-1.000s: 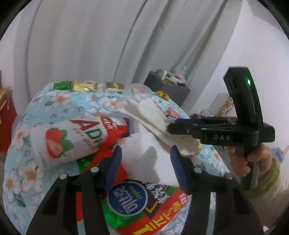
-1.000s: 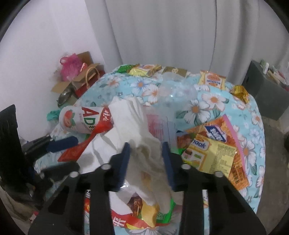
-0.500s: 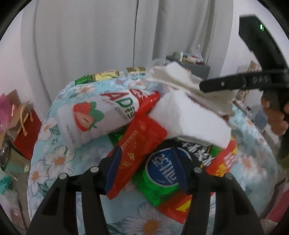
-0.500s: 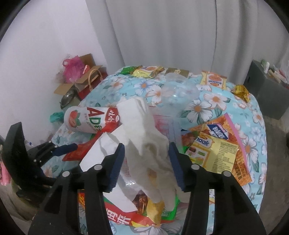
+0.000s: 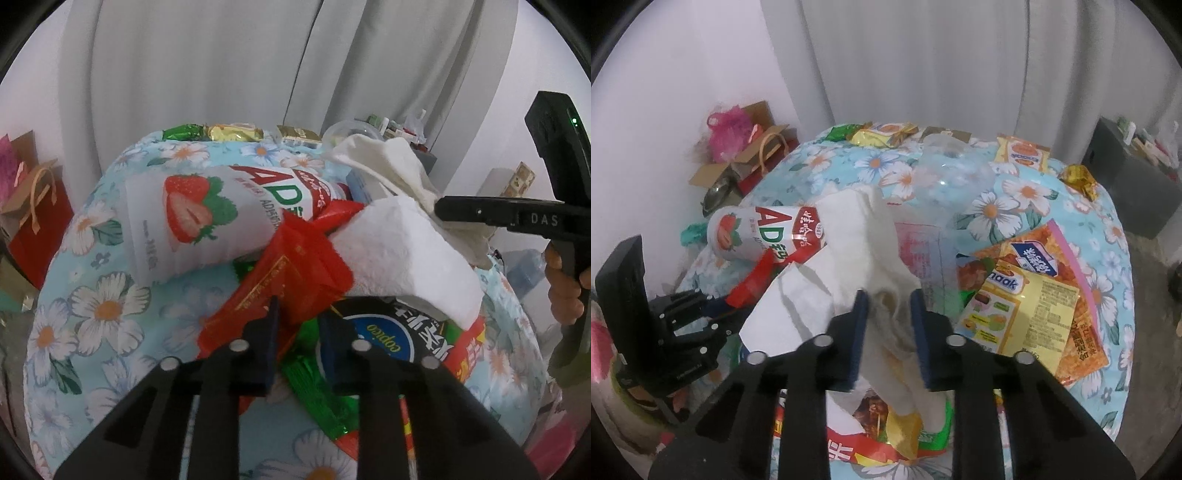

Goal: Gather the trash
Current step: 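Grasp the red wrapper with the left tool while the right tool grasps white tissue, then carry wrapper and tissue over the wastebasket and open both tools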

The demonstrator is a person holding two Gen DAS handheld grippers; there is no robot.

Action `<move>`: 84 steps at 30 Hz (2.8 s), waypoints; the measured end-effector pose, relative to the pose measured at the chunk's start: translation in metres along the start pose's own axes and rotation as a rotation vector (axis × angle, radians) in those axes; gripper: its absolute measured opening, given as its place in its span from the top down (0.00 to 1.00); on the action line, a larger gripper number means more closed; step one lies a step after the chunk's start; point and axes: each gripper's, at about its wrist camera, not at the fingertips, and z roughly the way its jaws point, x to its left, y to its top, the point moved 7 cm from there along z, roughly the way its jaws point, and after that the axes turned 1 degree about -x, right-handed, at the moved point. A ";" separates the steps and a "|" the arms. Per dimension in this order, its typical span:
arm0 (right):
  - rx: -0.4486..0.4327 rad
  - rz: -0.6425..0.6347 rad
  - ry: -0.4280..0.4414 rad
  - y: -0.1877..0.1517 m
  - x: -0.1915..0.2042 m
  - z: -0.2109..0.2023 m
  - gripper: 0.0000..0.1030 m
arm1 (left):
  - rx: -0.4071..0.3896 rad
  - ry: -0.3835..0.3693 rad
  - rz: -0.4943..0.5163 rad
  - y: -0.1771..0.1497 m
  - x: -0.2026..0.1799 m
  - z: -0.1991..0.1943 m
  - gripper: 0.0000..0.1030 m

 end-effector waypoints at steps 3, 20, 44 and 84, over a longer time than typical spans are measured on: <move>-0.016 0.027 0.008 0.001 -0.003 -0.005 0.92 | -0.018 0.000 0.002 0.002 0.000 -0.006 0.89; -0.187 0.149 0.070 0.011 -0.005 -0.077 0.95 | -0.137 -0.027 -0.010 0.013 -0.008 -0.076 0.92; -0.568 0.479 0.056 -0.083 -0.105 -0.261 0.95 | -0.066 -0.546 0.092 0.068 -0.209 -0.103 0.92; -0.326 1.555 -0.518 -0.500 -0.428 -0.191 0.51 | 0.592 -0.672 0.638 -0.144 -0.682 0.201 0.34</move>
